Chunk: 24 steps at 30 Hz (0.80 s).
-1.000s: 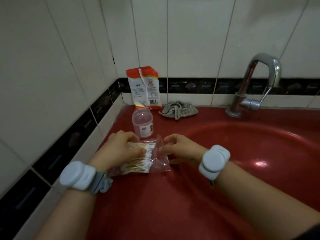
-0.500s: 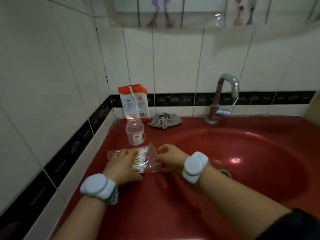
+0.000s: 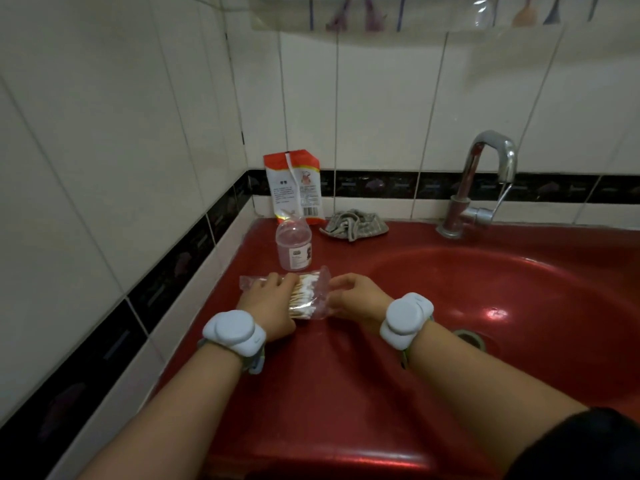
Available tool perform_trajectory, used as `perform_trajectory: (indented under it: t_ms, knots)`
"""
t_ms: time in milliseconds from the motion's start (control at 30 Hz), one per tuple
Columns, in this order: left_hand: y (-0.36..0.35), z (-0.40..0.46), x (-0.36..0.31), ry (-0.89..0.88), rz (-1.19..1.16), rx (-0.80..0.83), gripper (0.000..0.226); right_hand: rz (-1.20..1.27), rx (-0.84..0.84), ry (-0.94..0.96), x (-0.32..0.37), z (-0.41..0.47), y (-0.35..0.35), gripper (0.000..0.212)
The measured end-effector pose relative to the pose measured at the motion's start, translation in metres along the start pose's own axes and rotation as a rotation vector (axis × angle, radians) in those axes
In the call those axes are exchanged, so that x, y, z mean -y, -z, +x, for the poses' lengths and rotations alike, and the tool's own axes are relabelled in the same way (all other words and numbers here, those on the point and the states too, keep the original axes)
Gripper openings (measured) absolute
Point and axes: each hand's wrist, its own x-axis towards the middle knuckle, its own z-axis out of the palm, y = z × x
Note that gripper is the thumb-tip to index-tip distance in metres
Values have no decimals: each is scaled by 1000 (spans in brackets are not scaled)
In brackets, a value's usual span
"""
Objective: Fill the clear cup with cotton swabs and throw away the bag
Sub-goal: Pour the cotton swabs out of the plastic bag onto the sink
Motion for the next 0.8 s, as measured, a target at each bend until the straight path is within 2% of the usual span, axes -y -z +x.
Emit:
perform_trajectory:
  t_ms: [133, 267, 433, 500, 567, 633, 733, 800]
  knots:
    - [-7, 0, -2, 15, 85, -80, 69, 186, 24, 1, -2, 1, 0, 28]
    - [-13, 4, -4, 21, 151, -196, 61, 263, 42, 24, 1, -2, 3, 22]
    - [-6, 3, -1, 21, 12, -309, 50, 360, 17, 144, 11, -1, 8, 15]
    - [4, 0, -2, 40, -154, -340, 44, 378, -5, 213, 16, 2, 12, 25]
    - [15, -2, -3, 76, -387, -359, 36, 342, -21, 262, 18, 6, 19, 53]
    - [25, 1, -2, 98, -673, -337, 31, 334, 4, 264, 17, 11, 25, 71]
    - [37, 1, -7, 54, -1156, -200, 31, 324, 108, 194, 14, 13, 25, 85]
    - [42, -2, -11, 12, -1503, -19, 28, 389, 223, 141, 14, 13, 25, 99]
